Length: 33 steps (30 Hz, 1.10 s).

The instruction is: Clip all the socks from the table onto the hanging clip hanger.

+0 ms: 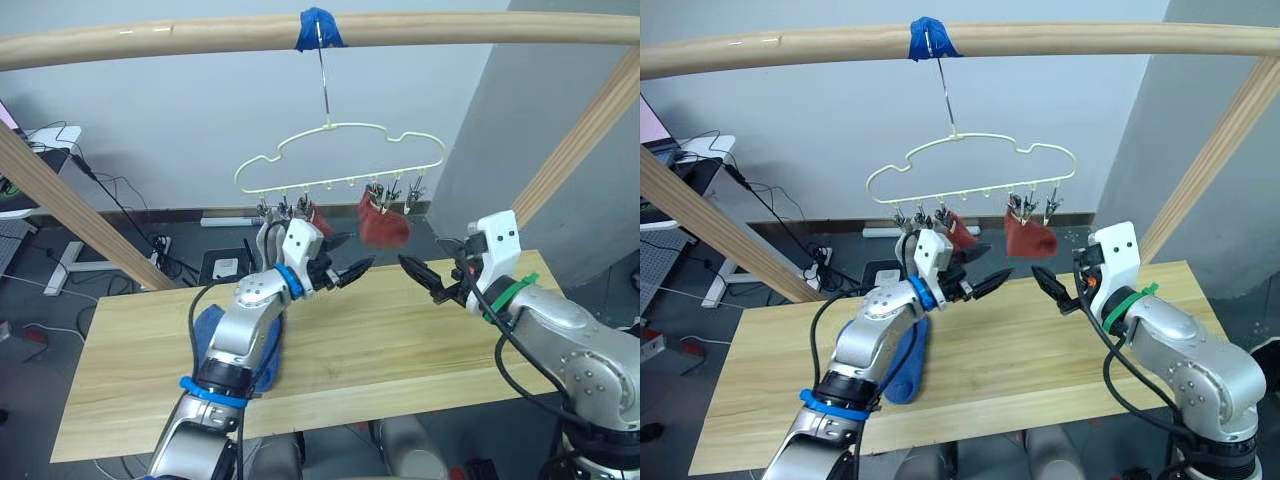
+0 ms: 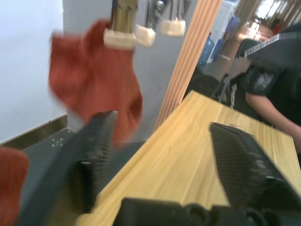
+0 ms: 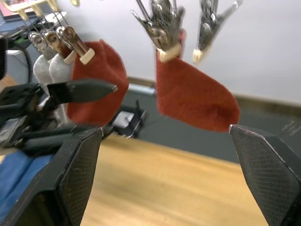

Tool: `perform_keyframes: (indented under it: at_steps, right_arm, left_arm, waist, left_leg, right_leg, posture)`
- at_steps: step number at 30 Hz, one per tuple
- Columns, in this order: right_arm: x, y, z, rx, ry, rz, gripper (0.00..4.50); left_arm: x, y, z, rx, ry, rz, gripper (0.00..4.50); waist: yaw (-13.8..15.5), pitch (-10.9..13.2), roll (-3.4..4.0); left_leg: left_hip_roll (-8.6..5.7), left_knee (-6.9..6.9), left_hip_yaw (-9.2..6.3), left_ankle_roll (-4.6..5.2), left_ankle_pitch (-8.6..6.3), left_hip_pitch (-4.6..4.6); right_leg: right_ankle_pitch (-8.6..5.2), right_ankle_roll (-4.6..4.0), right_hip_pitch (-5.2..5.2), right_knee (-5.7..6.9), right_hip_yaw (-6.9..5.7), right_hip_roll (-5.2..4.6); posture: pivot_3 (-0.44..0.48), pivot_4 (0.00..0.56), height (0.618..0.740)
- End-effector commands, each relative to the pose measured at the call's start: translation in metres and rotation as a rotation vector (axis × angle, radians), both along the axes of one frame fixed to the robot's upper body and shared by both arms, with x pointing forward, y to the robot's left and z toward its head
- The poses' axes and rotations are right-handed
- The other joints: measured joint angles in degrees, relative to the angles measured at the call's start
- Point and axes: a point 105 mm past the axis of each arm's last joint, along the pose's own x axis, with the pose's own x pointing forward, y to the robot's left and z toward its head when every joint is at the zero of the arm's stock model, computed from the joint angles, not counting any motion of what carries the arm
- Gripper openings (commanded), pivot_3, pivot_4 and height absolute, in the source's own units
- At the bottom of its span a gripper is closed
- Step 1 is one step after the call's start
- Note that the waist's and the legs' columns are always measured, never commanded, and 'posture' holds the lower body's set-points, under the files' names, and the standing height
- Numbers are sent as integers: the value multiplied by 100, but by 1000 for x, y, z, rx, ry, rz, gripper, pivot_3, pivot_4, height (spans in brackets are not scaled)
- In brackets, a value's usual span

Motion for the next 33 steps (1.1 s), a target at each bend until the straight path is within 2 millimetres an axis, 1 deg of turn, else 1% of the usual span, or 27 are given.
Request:
perform_keyframes:
  at_steps: [1,3,5,7,9,10,14,17,20,21,22,24,33]
  right_arm:
    - [-4,7,15,7,-112,0,4500]
    - [-5,15,24,4,-193,6,4500]
    - [-3,24,33,15,-276,2,4500]
    - [0,28,37,20,-323,-13,4500]
    - [4,30,37,52,-337,-34,4149]
    - [6,32,37,53,-343,-36,3917]
    - [8,41,34,34,-367,-8,2525]
    - [16,42,29,19,-372,-32,2525]
    - [29,36,28,36,-370,-104,2525]
    - [32,35,27,37,-372,-119,2150]
    - [34,34,27,35,-374,-131,1920]
    - [38,31,26,21,-378,-155,1230]
    - [49,28,23,3,-384,-206,1230]
  left_arm:
    - [-10,1,16,-19,-47,-45,4473]
    - [-23,13,21,-13,-58,-85,4473]
    - [-47,25,36,-28,-91,-172,4473]
    - [-63,32,44,-16,-107,-235,4473]
    - [-70,38,48,3,-117,-256,4500]
    - [-72,41,51,7,-124,-254,4500]
    - [-76,46,60,17,-151,-239,4500]
    - [-78,42,66,7,-170,-225,4500]
    - [-81,36,70,-20,-180,-203,4500]
    - [-82,35,70,-22,-178,-202,4500]
    - [-83,34,69,-23,-174,-202,4500]
    - [-84,34,68,-22,-172,-192,4500]
    - [-83,31,72,-42,-177,-168,4500]
  waist:
    - [-4,5,-8]
    - [-4,18,-22]
    - [-30,39,-21]
    - [-38,77,-27]
    - [-9,94,-31]
    - [24,96,-32]
    - [126,101,-38]
    - [142,106,-44]
    - [149,107,-46]
    - [149,108,-46]
    - [152,107,-46]
    - [153,107,-46]
    - [170,107,-46]
  left_leg:
    - [-1,0,1,0,0,0]
    - [-1,0,2,0,0,-1]
    - [1,-4,8,-1,-1,-2]
    - [5,-9,17,-1,-1,-2]
    - [6,-8,16,-1,-1,-3]
    - [6,-8,16,-1,-1,-2]
    - [1,-5,26,-2,-1,-5]
    - [2,-6,26,-3,-2,-5]
    - [2,-7,26,-3,-2,-4]
    - [3,-6,26,-3,-2,-4]
    - [2,-6,27,-3,-2,-3]
    - [3,-6,27,-3,-2,-3]
    - [2,-5,27,-3,-2,-3]
  right_leg:
    - [0,0,0,-1,2,-1]
    - [0,1,-1,-2,3,-1]
    - [0,0,-10,-1,11,0]
    - [-1,-1,-19,3,21,2]
    - [-1,-1,-21,5,20,3]
    - [-1,-1,-21,5,21,2]
    - [0,-1,-19,-3,29,-2]
    - [0,-1,-21,-3,29,-2]
    - [0,-1,-21,-1,30,-2]
    - [0,0,-21,1,30,-2]
    - [1,0,-21,2,31,-2]
    - [1,0,-21,2,32,-2]
    - [1,0,-21,5,31,-1]
  posture:
    - [-212,227,740]
    - [-200,232,740]
    - [-192,234,740]
    - [-180,234,740]
    - [-173,234,740]
    - [-163,235,740]
    - [-147,232,740]
    - [-131,229,740]
    - [-126,228,740]
    - [-126,228,740]
    - [-117,224,740]
    - [-112,221,740]
    - [-100,222,740]
